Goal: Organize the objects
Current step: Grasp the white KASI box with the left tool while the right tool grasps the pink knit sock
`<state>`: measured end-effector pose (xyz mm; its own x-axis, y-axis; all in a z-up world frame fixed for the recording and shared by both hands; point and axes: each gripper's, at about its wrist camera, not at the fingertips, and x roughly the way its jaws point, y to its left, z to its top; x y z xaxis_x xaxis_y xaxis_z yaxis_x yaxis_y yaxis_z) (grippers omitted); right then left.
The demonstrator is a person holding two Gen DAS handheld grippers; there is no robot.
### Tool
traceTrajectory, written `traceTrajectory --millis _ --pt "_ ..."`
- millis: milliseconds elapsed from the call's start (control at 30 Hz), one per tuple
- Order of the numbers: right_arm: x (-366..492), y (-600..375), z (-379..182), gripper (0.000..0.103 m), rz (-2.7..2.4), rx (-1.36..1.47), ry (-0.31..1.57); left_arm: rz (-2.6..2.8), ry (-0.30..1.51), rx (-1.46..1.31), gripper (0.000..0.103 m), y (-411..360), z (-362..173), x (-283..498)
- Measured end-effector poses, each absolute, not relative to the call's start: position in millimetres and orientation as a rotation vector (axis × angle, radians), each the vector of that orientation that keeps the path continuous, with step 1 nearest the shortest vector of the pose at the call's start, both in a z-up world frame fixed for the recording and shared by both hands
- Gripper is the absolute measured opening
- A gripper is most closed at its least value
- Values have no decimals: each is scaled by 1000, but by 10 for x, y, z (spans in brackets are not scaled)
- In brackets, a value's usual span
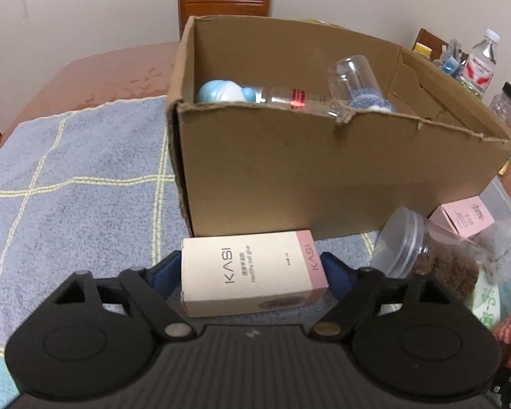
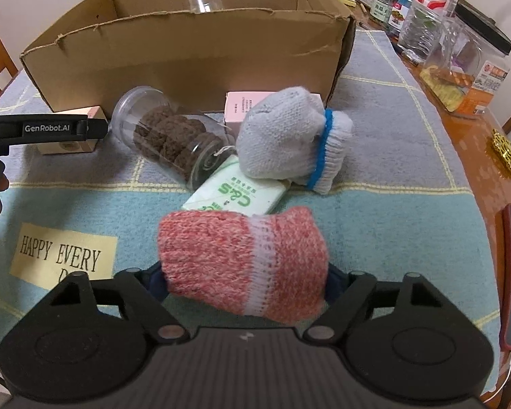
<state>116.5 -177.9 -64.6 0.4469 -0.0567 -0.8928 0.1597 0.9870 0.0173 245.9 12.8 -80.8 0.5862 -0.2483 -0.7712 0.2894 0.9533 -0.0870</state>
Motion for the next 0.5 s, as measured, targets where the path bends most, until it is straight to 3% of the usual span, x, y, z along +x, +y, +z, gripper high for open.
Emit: traceTrajectory --millis 500 --pt "1081 -1974 -434 73 -76 138 1090 -475 932 78 84 261 -553 2393"
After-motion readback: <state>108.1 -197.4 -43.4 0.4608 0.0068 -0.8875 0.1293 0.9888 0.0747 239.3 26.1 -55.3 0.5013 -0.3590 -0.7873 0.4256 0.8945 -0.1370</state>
